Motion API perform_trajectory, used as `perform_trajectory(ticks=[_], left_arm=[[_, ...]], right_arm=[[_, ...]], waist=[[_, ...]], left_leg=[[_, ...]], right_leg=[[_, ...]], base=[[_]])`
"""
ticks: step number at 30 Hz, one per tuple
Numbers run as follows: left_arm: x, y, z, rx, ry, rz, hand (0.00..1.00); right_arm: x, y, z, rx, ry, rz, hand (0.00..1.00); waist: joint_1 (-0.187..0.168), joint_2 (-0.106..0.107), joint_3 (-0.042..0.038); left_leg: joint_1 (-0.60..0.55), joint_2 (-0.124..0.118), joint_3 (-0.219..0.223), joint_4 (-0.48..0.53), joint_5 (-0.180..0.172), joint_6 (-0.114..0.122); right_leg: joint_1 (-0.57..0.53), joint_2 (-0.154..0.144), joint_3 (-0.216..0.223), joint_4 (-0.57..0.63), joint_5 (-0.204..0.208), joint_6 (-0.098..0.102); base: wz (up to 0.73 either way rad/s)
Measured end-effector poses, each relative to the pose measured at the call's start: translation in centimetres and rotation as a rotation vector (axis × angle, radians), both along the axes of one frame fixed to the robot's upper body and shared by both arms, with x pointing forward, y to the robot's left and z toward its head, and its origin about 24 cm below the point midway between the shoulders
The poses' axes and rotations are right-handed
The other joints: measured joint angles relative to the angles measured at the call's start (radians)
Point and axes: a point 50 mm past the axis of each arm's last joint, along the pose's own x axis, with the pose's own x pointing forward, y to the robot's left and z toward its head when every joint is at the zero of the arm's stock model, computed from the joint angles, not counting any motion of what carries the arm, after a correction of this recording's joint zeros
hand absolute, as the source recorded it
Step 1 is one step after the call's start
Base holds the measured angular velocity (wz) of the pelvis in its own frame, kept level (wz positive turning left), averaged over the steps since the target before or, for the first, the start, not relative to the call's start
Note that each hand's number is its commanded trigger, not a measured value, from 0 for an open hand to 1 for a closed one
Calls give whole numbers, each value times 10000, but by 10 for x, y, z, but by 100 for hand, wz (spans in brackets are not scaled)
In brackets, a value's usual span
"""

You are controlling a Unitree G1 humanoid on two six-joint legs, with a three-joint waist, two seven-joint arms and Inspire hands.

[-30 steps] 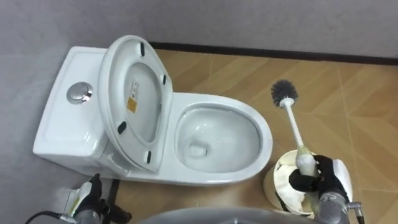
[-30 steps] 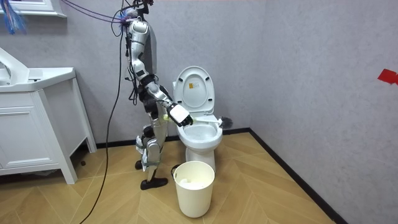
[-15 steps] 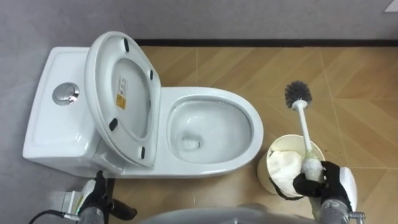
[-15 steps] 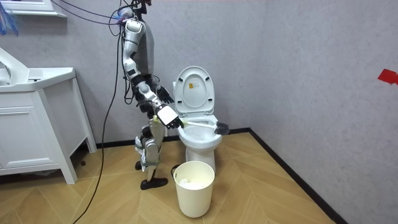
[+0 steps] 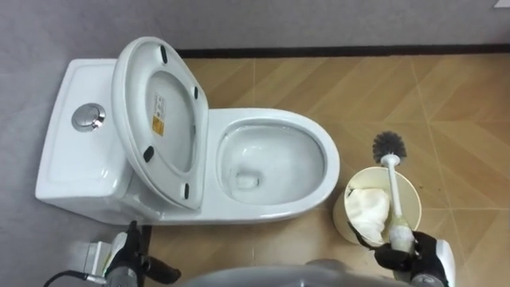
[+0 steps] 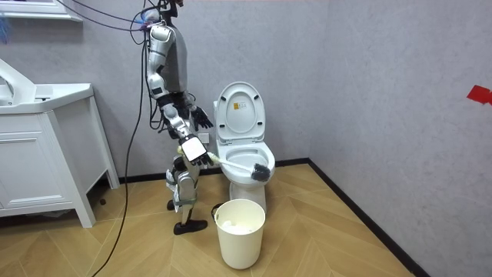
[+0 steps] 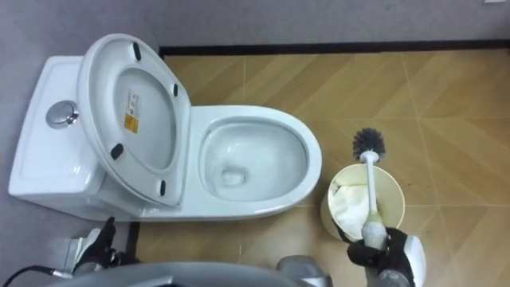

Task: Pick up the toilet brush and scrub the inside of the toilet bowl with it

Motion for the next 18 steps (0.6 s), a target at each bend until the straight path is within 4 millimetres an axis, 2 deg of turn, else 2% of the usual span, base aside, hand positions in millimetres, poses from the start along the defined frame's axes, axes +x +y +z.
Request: perform_trajectory(ticks=[4, 9, 18], left_arm=[[-9, 0, -1, 3, 245, 52, 0], [-15, 1, -3, 2, 461, 99, 0], [-15, 2, -3, 42, 460, 167, 0]], right_arm=[[-9, 0, -4, 63, 508, -191, 100], [-14, -1, -6, 346, 652, -647, 100], [-8, -7, -6, 492, 407, -1432, 100]], waist=[[0, -56, -16], [-11, -87, 15], [17, 160, 23]], left_leg=[[13, -1, 0, 8, 0, 0], [128, 2, -63, 16, 1, 0], [117, 2, -240, 7, -63, 23]], right_leg=[[29, -3, 11, -5, 3, -3], [172, -3, 17, -166, 20, -9], [194, 6, -15, -187, 34, 10]], base=[[0], [0], [1]])
